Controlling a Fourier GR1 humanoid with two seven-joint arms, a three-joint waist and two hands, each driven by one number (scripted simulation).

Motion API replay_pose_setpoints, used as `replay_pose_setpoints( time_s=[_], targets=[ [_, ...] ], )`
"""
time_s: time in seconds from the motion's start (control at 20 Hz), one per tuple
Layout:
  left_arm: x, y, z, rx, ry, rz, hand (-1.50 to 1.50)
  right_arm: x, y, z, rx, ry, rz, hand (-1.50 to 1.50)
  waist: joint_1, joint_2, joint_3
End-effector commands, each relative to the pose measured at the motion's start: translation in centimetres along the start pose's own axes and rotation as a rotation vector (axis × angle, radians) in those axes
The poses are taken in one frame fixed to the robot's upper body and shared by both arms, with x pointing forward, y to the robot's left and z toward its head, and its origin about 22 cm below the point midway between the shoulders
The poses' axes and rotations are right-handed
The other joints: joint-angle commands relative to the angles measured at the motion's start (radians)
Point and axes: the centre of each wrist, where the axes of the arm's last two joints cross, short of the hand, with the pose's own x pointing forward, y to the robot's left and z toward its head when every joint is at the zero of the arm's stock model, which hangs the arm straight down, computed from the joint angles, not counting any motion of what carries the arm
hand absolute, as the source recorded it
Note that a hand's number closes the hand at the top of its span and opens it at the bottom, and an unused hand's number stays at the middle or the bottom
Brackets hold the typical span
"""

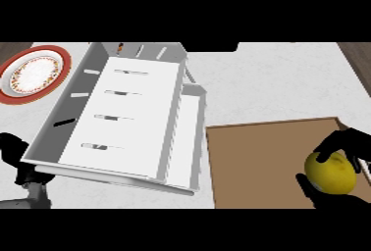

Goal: Pick the lemon from the tray and place it in the tiered basket

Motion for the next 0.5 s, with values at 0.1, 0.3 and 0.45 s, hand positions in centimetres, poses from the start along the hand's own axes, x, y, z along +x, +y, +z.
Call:
replay_pose_setpoints(
  time_s=[0.1, 0.3, 0.45],
  targets=[
    [1.3, -0.7, -0.7, -0.009, -0.019, -0.013, 0.0, 5.4, -2.0, -0.1, 0.016, -0.089, -0.081, 1.5, 0.014, 0.004, -0.001],
    [-0.7, 0.2, 0.0, -0.02, 0.0, -0.01, 0.0, 8.2, -2.8, -1.5, 0.098, -0.101, -0.102, 1.5, 0.02, 0.005, -0.001],
    [-1.0, -0.5, -0.2, -0.026, 0.01, -0.008, 0.0, 12.3, -2.6, -3.6, 0.06, -0.126, -0.08, 1.5, 0.028, 0.005, -0.003]
  ],
)
